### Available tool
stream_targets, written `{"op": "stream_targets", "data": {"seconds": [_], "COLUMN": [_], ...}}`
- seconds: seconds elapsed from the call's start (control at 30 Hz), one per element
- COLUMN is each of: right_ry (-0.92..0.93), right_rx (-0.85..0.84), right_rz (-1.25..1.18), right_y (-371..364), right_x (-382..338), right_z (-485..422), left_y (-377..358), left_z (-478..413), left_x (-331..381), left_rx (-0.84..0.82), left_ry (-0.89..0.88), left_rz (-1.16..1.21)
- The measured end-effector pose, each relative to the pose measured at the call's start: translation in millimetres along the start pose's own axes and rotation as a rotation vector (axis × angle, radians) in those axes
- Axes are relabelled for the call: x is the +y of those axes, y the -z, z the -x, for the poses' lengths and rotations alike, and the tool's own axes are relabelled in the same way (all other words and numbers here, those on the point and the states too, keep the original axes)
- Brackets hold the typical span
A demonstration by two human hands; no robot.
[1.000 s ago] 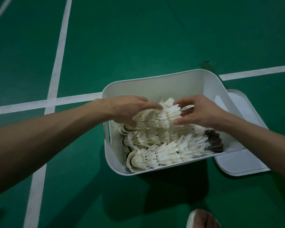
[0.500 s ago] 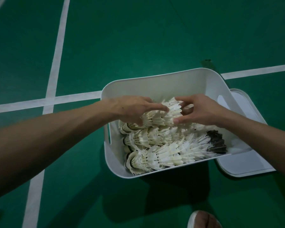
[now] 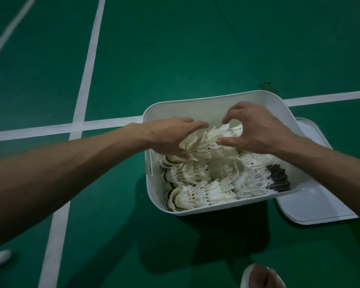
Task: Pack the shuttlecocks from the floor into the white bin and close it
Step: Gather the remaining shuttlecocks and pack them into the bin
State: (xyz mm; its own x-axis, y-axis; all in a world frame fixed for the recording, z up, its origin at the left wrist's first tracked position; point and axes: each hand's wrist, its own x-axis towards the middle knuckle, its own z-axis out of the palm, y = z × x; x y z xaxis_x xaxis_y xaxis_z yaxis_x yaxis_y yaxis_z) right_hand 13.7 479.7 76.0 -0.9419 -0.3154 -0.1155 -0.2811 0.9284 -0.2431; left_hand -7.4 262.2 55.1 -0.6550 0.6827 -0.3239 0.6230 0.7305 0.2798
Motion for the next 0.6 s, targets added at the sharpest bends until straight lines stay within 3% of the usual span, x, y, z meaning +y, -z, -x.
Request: {"op": "stream_targets", "data": {"seconds": [0.17,0.37,0.47,0.6], "right_ry": [0.126,0.289,0.370,0.488], "right_rx": [0.034,0.042,0.048,-0.019], "right_rz": [0.019,0.013,-0.015,-0.003], "right_y": [7.5,12.0,8.3,-19.6], "right_x": [-38.7,-107.1,-149.5,-213.7], "right_z": [-8.4,-36.5,-52.6,-70.2], "left_y": [18.1,25.3,16.2,-22.1], "left_z": [31.3,96.8,136.1,195.6], "left_x": [-12.7,-49.1,-73.5,-113.3], "left_rx": [0.171,0.315,0.270,0.076], "left_ry": [0.073,0.286,0.390,0.532], "left_rz": [-0.084,-0.024,0.000,0.048]}}
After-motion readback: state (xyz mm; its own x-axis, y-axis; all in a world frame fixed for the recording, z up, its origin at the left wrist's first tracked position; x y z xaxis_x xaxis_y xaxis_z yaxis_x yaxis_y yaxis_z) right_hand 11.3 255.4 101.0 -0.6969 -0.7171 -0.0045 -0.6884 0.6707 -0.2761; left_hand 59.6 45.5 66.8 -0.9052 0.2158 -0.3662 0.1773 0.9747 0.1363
